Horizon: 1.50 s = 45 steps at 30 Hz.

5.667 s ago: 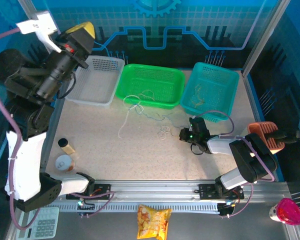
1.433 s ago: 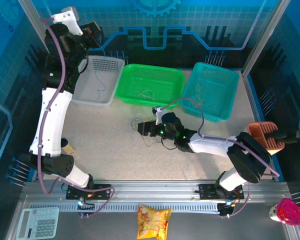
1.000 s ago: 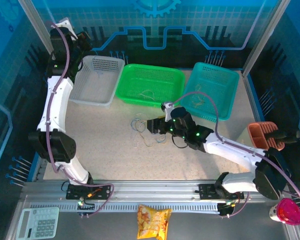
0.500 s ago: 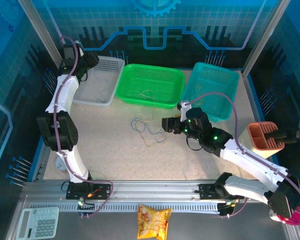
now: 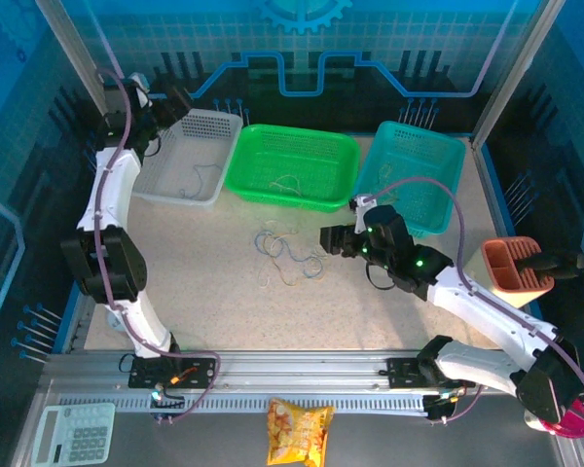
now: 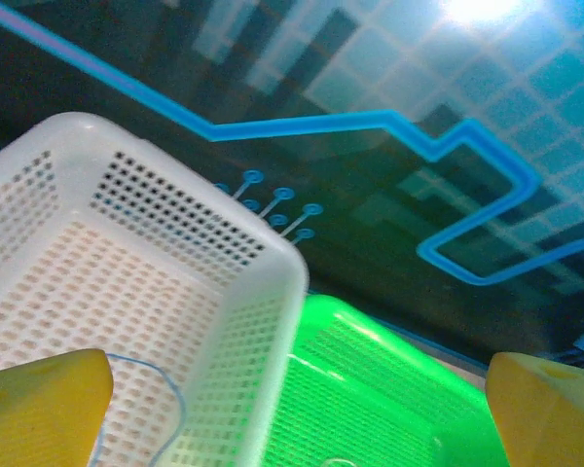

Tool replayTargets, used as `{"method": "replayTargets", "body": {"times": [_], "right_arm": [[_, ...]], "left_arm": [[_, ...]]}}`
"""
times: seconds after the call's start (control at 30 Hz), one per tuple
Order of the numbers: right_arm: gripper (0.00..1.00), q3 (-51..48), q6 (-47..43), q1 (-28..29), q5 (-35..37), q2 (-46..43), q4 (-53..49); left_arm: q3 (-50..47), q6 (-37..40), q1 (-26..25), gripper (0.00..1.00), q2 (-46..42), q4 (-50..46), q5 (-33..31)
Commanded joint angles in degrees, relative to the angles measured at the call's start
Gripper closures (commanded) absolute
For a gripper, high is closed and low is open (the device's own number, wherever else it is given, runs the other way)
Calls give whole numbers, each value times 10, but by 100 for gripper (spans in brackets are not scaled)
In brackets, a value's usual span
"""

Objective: Untangle the cables

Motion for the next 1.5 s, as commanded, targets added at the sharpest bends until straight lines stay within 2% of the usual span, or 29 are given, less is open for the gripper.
{"method": "replayTargets", "body": {"times": [0.0, 0.3, 0.47, 0.6, 0.77, 0.97, 1.2, 1.47], "right_arm": [[27, 44, 1, -18, -5, 6, -17], [27, 69, 3, -57, -15, 8, -34], [27, 63, 8, -78, -26, 3, -34], [27, 53, 12, -90, -38, 8, -32], [28, 43, 16, -94, -55, 33, -22], [30, 62, 20, -77, -81, 116, -15], [33, 116, 25, -28, -25, 240, -3], [38, 195, 63, 7, 59, 360, -3]], "left_arm": [[-15, -13, -26, 1, -62, 30, 52], [-205, -5, -125, 1, -190, 68, 63], [-307, 32, -211, 1, -235, 69, 11], [-381, 43, -272, 1, -242, 87, -29], [-429, 41, -324, 1, -216, 98, -65], [-487, -10, -335, 1, -210, 127, -99], [-543, -51, -335, 1, -247, 140, -132], [-566, -69, -332, 1, -304, 119, -172]]}}
